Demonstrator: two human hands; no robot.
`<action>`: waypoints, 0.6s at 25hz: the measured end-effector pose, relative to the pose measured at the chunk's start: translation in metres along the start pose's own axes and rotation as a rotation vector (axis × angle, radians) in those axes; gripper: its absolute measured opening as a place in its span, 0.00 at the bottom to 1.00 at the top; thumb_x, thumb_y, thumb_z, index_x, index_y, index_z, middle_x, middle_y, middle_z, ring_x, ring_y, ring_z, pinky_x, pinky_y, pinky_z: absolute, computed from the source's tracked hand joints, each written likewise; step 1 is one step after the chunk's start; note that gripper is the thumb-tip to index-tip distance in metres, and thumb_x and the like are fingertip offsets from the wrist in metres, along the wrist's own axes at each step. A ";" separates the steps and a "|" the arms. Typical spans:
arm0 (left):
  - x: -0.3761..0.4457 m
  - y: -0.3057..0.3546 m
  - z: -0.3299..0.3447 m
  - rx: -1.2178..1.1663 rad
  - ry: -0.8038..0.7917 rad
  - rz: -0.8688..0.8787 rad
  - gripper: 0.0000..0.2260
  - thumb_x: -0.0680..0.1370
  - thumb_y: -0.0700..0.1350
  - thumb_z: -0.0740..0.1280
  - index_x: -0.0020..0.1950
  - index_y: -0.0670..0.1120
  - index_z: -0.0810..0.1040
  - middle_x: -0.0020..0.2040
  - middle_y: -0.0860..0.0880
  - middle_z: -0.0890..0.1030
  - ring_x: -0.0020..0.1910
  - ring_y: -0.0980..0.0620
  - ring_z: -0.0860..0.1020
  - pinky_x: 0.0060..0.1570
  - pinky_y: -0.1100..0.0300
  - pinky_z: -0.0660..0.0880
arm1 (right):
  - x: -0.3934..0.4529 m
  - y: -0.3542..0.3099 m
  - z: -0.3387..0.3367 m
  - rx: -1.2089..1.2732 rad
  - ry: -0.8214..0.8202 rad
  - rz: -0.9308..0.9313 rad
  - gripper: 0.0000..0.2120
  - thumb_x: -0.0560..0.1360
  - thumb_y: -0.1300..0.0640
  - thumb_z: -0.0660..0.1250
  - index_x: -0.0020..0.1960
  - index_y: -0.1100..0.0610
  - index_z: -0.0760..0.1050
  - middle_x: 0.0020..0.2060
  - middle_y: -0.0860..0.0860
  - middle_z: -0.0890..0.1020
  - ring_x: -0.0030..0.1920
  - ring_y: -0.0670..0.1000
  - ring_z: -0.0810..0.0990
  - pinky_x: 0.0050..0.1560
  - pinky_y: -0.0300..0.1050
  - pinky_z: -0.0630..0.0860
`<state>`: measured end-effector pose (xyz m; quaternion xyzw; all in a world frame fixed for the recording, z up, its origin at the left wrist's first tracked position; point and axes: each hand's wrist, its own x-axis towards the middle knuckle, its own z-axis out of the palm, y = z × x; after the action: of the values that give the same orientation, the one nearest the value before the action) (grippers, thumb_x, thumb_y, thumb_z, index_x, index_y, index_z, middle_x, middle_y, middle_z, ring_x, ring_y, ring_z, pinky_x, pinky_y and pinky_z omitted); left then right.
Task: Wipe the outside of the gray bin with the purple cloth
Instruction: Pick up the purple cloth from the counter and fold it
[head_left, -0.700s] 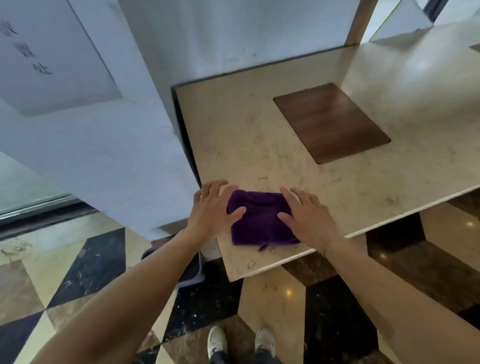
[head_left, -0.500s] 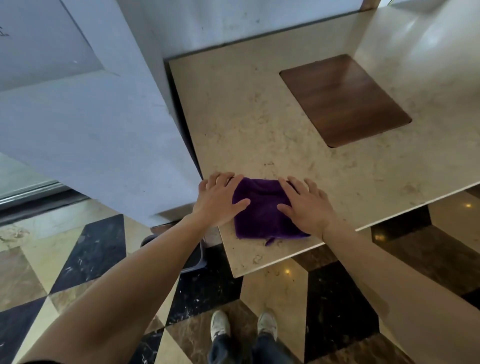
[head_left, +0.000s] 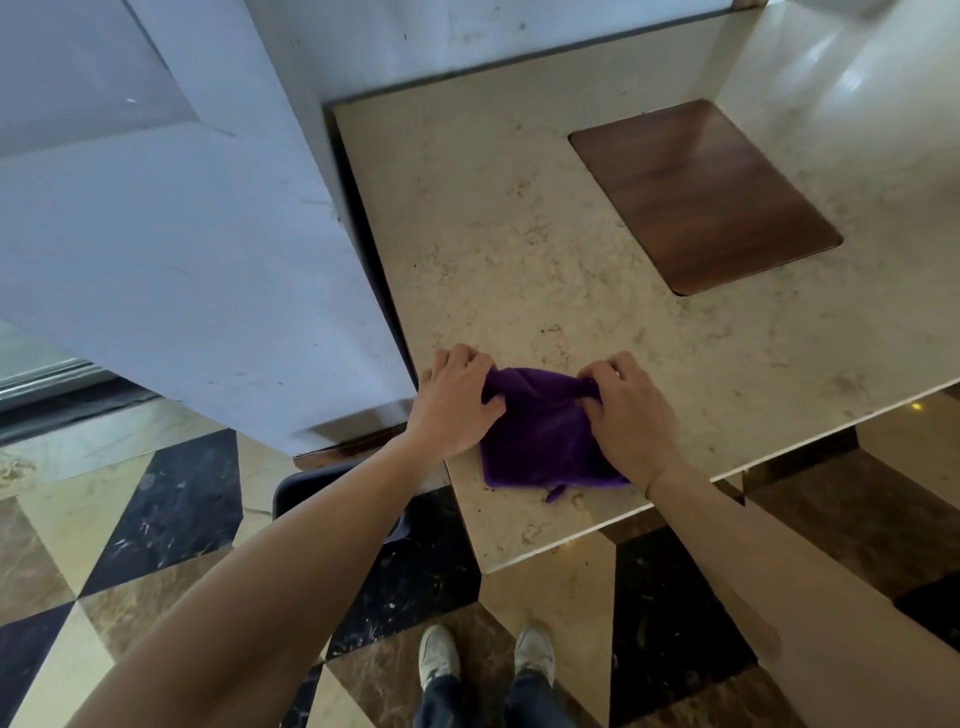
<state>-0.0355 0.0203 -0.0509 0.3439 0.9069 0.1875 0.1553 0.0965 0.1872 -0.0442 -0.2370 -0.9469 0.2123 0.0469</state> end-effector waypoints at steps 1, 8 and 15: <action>-0.005 0.002 -0.005 -0.089 0.008 -0.008 0.12 0.75 0.50 0.64 0.57 0.48 0.73 0.55 0.49 0.76 0.57 0.47 0.72 0.56 0.51 0.72 | -0.003 -0.004 -0.005 0.036 0.019 0.004 0.08 0.79 0.57 0.64 0.57 0.56 0.77 0.56 0.52 0.77 0.49 0.54 0.79 0.46 0.47 0.75; -0.072 0.027 -0.116 -0.490 0.202 0.054 0.09 0.75 0.42 0.65 0.53 0.52 0.71 0.43 0.54 0.80 0.39 0.56 0.77 0.37 0.63 0.73 | -0.040 -0.075 -0.100 0.045 0.275 -0.174 0.10 0.79 0.54 0.65 0.60 0.51 0.76 0.49 0.48 0.83 0.42 0.50 0.82 0.42 0.49 0.81; -0.129 0.038 -0.222 -0.504 0.477 0.243 0.07 0.79 0.43 0.63 0.56 0.52 0.71 0.45 0.57 0.78 0.44 0.57 0.78 0.40 0.67 0.73 | -0.069 -0.175 -0.181 0.066 0.590 -0.300 0.09 0.80 0.57 0.63 0.57 0.53 0.79 0.50 0.48 0.85 0.42 0.52 0.83 0.40 0.45 0.78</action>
<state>-0.0127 -0.0932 0.1820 0.3466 0.7955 0.4970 -0.0041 0.1164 0.0843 0.1948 -0.1446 -0.9094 0.1558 0.3575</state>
